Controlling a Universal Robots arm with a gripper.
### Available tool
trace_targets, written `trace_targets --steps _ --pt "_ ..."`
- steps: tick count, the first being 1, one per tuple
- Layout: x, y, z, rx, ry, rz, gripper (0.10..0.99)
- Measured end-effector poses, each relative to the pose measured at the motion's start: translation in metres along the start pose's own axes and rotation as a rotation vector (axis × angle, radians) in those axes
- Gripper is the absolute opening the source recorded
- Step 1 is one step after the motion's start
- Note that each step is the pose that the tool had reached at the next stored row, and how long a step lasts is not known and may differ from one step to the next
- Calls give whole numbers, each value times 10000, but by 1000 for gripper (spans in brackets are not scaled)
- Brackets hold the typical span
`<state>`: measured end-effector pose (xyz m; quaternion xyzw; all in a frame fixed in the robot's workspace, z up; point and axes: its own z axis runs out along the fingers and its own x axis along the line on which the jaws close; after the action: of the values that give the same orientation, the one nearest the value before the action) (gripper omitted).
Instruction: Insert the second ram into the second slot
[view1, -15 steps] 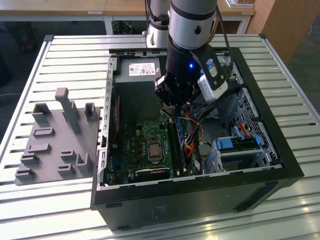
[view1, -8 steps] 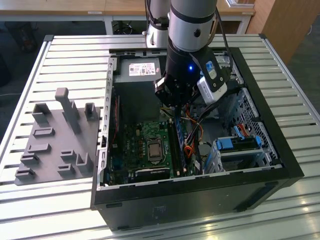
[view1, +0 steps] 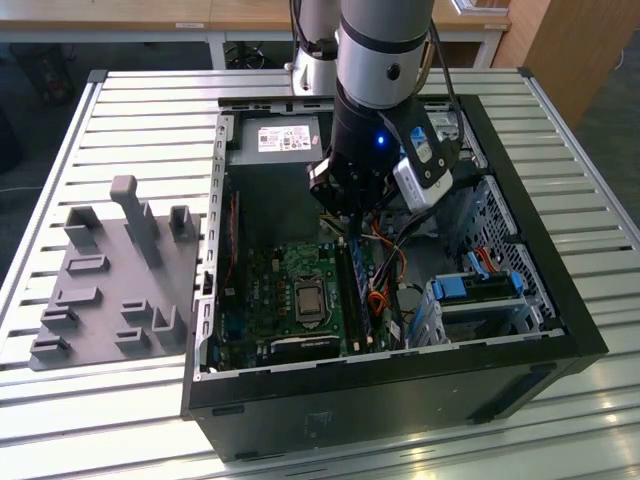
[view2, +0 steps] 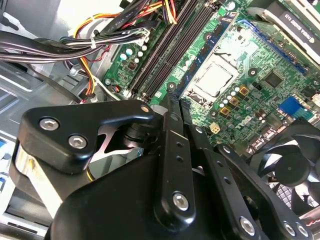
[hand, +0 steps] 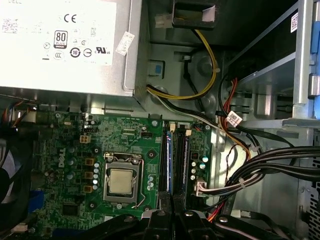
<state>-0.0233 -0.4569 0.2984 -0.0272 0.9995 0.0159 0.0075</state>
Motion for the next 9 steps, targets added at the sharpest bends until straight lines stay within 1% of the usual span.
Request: trace_targets --steps 9 --pt "1 -2 43 0 0 0 129"
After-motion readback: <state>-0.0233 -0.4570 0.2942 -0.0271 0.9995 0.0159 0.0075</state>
